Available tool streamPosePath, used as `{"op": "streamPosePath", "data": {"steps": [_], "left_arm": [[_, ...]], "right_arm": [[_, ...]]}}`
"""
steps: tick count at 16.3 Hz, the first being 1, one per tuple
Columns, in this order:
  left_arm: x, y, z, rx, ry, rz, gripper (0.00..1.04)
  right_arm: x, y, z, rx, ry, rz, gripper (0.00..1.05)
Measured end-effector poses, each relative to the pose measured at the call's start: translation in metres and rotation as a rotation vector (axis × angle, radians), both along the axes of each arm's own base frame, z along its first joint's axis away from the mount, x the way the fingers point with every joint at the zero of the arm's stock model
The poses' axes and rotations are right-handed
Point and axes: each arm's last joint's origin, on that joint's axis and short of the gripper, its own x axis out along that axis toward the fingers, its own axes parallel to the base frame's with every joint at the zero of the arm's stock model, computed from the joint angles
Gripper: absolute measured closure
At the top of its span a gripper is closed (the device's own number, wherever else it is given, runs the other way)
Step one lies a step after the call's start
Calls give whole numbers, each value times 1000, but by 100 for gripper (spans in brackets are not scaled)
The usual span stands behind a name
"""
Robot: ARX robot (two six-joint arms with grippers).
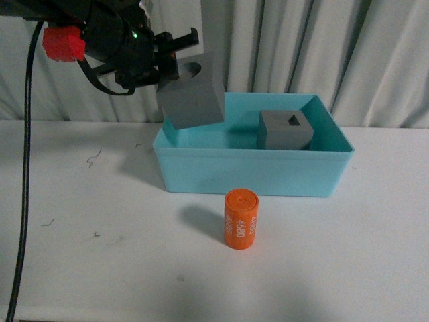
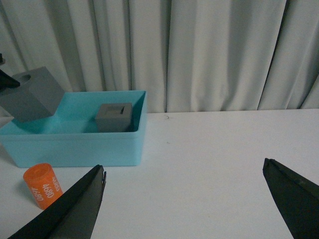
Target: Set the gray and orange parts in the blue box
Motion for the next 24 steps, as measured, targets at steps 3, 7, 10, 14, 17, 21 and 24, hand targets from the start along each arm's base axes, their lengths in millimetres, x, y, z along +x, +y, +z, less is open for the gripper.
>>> {"op": "streamPosePath", "data": {"steps": [3,7,10,14,17,21,24], "left_arm": [[4,-9,-17,23,31,-10,84],[20,-7,-24,91,-14,-1,84],[23,-2,-31,124,-11,4,84],[28,0,-37,142,-9,6,85],[29,0,-38,146,-10,9,85],[29,0,-37,148,-21,15,48],[28,0,-38,142,-18,19,17]], "right_arm": [[0,0,0,0,0,0,6],[0,0,0,0,-1,0,6],[0,0,0,0,0,0,6],[0,0,0,0,0,0,6],[0,0,0,0,0,0,6],[0,0,0,0,0,0,6],[0,0,0,0,0,0,6]]}}
